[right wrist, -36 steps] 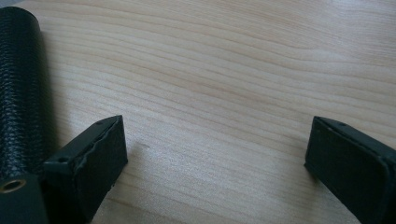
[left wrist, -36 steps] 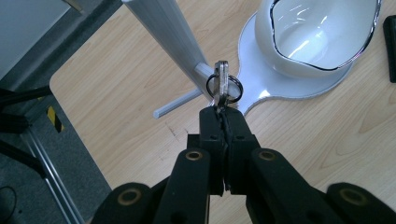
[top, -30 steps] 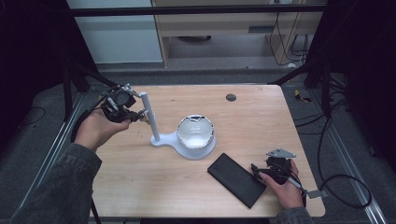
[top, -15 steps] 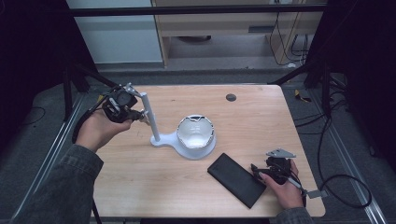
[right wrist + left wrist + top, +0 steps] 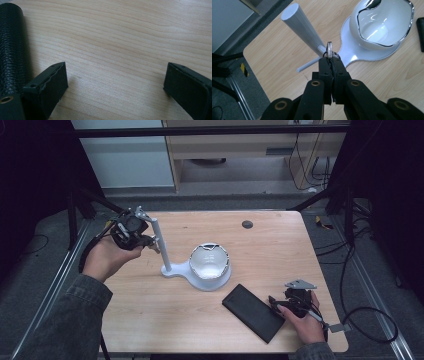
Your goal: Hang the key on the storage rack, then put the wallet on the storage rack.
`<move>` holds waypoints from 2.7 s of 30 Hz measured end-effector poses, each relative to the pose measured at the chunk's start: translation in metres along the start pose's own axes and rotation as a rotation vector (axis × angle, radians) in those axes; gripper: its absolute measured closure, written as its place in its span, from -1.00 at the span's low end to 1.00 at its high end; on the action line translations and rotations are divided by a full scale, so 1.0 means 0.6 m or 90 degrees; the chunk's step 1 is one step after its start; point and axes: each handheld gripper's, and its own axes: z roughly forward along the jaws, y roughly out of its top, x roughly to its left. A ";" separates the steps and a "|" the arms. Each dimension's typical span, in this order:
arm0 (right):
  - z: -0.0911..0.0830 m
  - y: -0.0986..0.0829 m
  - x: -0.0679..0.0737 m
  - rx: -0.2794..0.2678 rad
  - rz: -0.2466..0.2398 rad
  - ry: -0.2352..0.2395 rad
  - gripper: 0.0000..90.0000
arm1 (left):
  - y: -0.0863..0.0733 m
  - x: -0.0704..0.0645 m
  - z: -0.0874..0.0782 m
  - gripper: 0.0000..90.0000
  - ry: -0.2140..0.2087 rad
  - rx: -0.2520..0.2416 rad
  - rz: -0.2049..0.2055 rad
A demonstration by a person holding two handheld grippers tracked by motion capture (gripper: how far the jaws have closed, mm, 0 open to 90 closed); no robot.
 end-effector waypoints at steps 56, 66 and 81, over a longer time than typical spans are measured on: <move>-0.048 0.011 0.025 -0.061 -0.072 0.034 -0.87 | -0.064 -0.239 0.124 -0.50 -0.196 -0.104 0.054; -0.052 0.012 0.029 -0.071 -0.075 0.044 -0.81 | -0.066 -0.296 0.181 -0.55 -0.250 -0.103 0.074; -0.054 0.014 0.036 -0.073 -0.093 0.051 -0.70 | -0.068 -0.331 0.234 -0.12 -0.281 -0.078 0.085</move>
